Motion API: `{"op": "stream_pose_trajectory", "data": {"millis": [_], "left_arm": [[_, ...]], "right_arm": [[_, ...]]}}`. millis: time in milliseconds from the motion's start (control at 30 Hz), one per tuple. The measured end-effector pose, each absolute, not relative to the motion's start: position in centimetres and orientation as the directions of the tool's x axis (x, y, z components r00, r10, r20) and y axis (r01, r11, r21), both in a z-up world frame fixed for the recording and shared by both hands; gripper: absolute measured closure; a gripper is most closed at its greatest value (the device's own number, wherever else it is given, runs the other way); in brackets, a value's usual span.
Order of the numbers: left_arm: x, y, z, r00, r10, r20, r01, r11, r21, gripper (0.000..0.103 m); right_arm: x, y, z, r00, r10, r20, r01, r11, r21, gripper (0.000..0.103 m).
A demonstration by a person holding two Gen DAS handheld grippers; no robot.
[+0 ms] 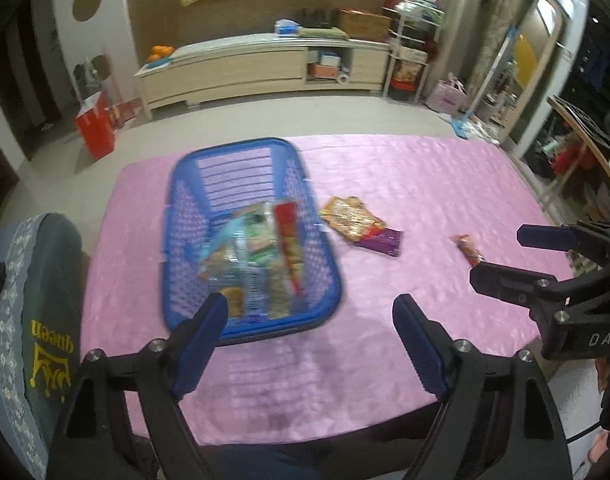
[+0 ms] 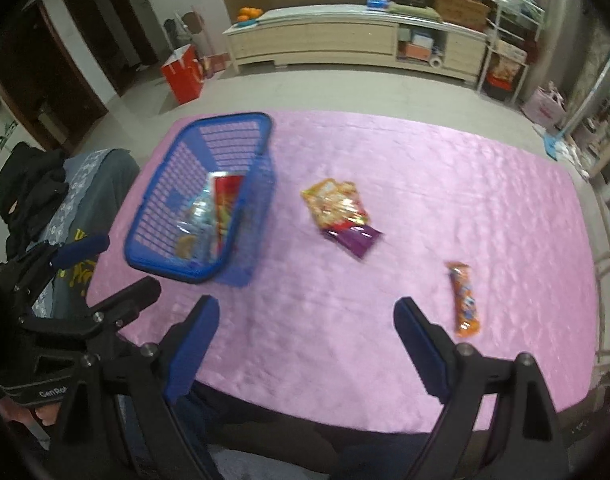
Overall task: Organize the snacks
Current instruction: 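Move both tools back toward the yellow bag and orange stick snack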
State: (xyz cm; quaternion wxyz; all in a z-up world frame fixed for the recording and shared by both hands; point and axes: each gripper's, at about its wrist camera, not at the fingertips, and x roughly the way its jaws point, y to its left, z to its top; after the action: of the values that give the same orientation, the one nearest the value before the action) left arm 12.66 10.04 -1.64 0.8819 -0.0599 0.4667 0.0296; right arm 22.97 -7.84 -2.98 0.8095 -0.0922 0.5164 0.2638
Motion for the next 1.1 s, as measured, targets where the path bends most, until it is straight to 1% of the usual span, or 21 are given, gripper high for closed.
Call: {"op": "stream_pose_trajectory", "data": {"millis": [233,500,600,833,1000,1100], "left_arm": [[15.3,4.1,-2.9,0.547,-0.062,-0.835,-0.034,0.995,-0.096,0.020],[18.6,-0.4,-5.4,0.501,-0.101,-0.860,0.011,0.994,-0.110,0.020],[19.9,-1.4,-6.6,0.474,-0.120,-0.872,0.018,0.992,-0.127,0.020],[22.8,-2.5,-9.7,0.423,-0.114,-0.899,-0.004,0.992,-0.128,0.020],[24.7,-3.1,-12.6,0.374,-0.105,-0.921,-0.023,0.992,-0.122,0.020],[25.8,-2.7,-14.0,0.363,-0.093,-0.927,-0.061,0.990,-0.124,0.020]], "right_arm": [[25.0,-13.6,-4.2,0.335,0.306,-0.891,-0.469,0.875,0.124,0.012],[28.1,-17.9,-7.5,0.298,0.287,-0.911,-0.411,0.899,0.149,0.012],[29.2,-19.1,-8.9,0.292,0.267,-0.919,-0.408,0.903,0.133,0.012],[32.4,-21.2,-12.4,0.253,0.257,-0.933,-0.392,0.908,0.144,0.012],[34.4,-21.0,-15.4,0.247,0.214,-0.945,-0.425,0.900,0.093,0.012],[35.5,-20.9,-17.2,0.220,0.220,-0.950,-0.437,0.893,0.106,0.012]]}}
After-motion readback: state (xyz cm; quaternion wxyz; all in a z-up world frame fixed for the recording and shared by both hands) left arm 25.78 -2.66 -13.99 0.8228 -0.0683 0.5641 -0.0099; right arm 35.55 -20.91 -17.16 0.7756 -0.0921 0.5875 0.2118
